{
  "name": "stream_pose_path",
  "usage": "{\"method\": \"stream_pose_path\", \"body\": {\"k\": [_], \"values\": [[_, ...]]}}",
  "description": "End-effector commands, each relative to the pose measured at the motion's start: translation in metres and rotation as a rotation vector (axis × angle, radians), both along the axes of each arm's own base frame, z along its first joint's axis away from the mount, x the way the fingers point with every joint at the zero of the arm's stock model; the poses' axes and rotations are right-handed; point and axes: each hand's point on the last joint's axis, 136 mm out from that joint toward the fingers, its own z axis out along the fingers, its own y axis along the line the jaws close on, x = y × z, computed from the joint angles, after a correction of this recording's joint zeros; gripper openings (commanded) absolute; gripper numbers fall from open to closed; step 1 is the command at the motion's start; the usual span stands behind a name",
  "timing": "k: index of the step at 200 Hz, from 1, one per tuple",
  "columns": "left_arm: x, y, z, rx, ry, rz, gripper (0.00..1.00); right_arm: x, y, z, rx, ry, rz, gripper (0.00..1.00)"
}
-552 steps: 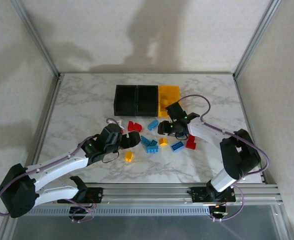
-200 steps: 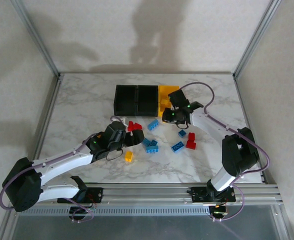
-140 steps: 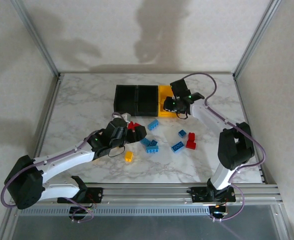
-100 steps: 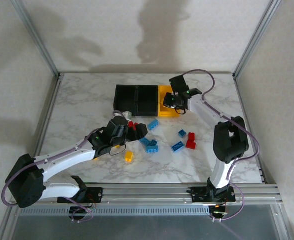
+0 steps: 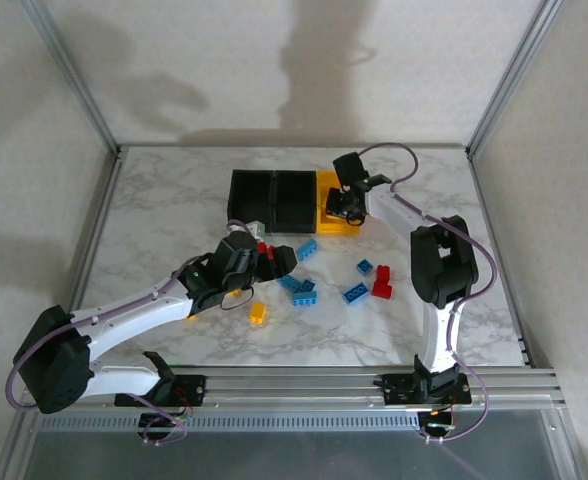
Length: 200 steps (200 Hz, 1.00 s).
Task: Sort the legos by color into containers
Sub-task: Place the lego in the container.
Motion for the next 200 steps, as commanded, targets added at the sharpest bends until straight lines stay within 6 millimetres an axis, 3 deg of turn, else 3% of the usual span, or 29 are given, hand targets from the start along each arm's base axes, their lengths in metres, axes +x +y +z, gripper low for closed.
{"method": "stream_pose_path", "body": {"k": [1,59,119,161,200], "values": [[0.002,-0.003,0.005,0.003,-0.028,-0.010,0.81,0.007,-0.002,-0.005,-0.010,-0.006,-0.022,0.30],[0.001,-0.002,0.003,0.001,-0.022,-0.004,0.81,0.011,-0.001,-0.014,-0.013,0.006,-0.028,0.36],[0.001,0.001,0.001,0.004,-0.018,0.014,0.81,0.014,0.000,0.005,-0.005,-0.031,-0.019,0.51],[0.002,0.004,-0.001,-0.001,-0.011,0.041,0.81,0.008,0.002,0.038,0.029,-0.091,-0.008,0.52],[0.001,0.014,-0.007,0.036,0.005,0.074,0.81,-0.016,0.003,0.069,0.058,-0.145,0.032,0.52]]}}
